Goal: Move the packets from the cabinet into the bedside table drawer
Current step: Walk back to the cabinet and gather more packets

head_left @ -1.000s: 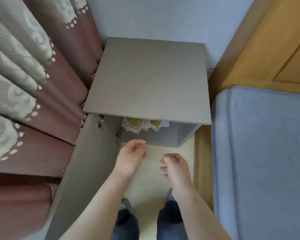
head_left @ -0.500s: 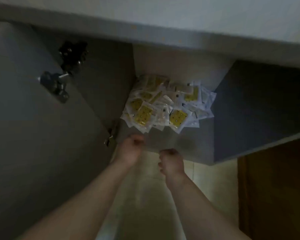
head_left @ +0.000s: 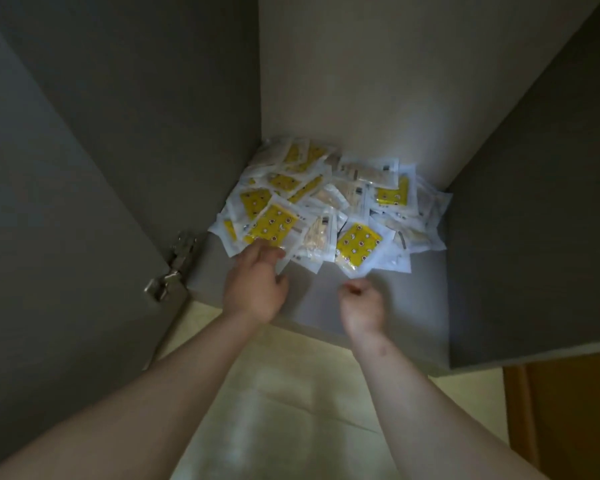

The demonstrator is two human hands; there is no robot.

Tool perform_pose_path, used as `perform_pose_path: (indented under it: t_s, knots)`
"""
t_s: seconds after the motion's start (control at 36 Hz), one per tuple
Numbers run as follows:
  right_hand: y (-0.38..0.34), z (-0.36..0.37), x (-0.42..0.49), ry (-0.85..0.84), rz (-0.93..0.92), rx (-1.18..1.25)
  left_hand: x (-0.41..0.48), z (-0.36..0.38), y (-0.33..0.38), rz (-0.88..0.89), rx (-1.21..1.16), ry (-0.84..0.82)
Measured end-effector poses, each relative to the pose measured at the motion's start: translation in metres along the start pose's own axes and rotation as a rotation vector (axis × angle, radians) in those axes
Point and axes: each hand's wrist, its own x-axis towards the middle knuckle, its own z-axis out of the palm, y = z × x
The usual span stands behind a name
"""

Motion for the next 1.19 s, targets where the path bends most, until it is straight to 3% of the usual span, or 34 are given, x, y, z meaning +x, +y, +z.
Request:
perform_pose_path:
  t_s: [0.08, 0.22, 0.31, 0.44, 0.56, 0.64, 0.78, 0.89, 1.03, 1.19]
  knots:
    - [0.0, -0.006, 0.014, -0.02, 0.001, -0.067, 0.019, -0.002, 0.003, 0.1, 0.264, -0.106]
    - [0.008, -0.009, 0.015, -0.12, -0.043, -0.164, 0.05, 0.0, 0.003, -0.097, 0.321, -0.303]
    - [0.015, -0.015, 0.01, -0.153, -0.111, -0.3, 0.05, 0.011, 0.0, -0.071, 0.41, -0.445]
    - [-0.003, -0.019, 0.019, -0.142, -0.154, -0.279, 0.038, 0.016, -0.005, 0.02, 0.47, -0.472]
    - [-0.023, -0.014, 0.031, -0.068, -0.229, -0.383, 0.026, 0.014, -0.009, 0.074, 0.445, -0.477]
    - [-0.035, -0.002, 0.045, -0.134, -0.329, -0.522, 0.013, 0.019, -0.016, 0.134, 0.488, -0.488]
    - [-0.026, 0.014, 0.056, -0.269, -0.359, -0.774, -0.004, 0.029, -0.02, 0.171, 0.51, -0.428]
    - [-0.01, 0.002, 0.043, -0.261, -0.353, -0.818, -0.009, 0.027, -0.027, 0.232, 0.417, -0.306]
    - [0.014, -0.013, 0.025, -0.247, -0.353, -0.884, -0.025, 0.042, -0.046, 0.302, 0.375, 0.016]
    - [0.034, -0.028, 0.009, -0.278, -0.415, -0.928, -0.034, 0.04, -0.043, 0.304, 0.52, 0.142]
